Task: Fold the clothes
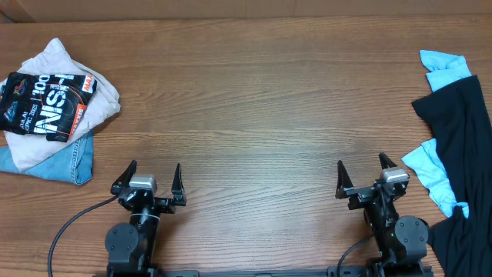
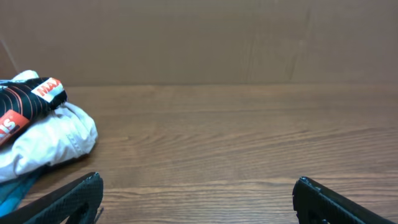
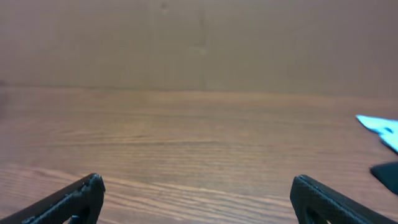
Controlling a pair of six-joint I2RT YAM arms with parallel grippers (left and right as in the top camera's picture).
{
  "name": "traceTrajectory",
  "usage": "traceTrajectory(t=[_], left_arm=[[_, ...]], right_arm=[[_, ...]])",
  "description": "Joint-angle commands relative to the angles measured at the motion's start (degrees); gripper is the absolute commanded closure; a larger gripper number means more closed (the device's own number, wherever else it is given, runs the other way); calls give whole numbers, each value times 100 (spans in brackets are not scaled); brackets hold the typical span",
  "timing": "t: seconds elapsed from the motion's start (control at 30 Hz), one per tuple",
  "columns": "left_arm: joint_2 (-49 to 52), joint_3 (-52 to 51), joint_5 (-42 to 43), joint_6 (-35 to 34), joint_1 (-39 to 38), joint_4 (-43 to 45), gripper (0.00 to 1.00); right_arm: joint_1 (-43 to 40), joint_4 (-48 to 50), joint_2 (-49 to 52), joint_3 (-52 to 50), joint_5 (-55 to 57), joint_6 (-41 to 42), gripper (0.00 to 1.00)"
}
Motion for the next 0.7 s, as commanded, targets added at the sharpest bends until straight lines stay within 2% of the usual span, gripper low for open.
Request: traceTrajectory(t=[0.0, 0.13, 0.3, 0.43, 0.67], left_arm=[[-57, 472, 63, -258, 57, -437, 0], [59, 1003, 17, -251, 59, -905, 0], [636, 1646, 15, -251, 57, -1091, 0], [1362, 2282, 20, -254, 57, -1392, 0], [2691, 3716, 85, -254, 57, -2601, 0]], right_arm=[[-28, -339, -48, 522, 409, 323, 0], [-31, -728, 109, 1095, 658, 452, 0], [-31, -1075, 675, 1858, 678, 468, 0], [-31, -1530, 1349, 2605, 691, 470, 0], [-42, -2693, 3045, 4061, 977, 468, 0]])
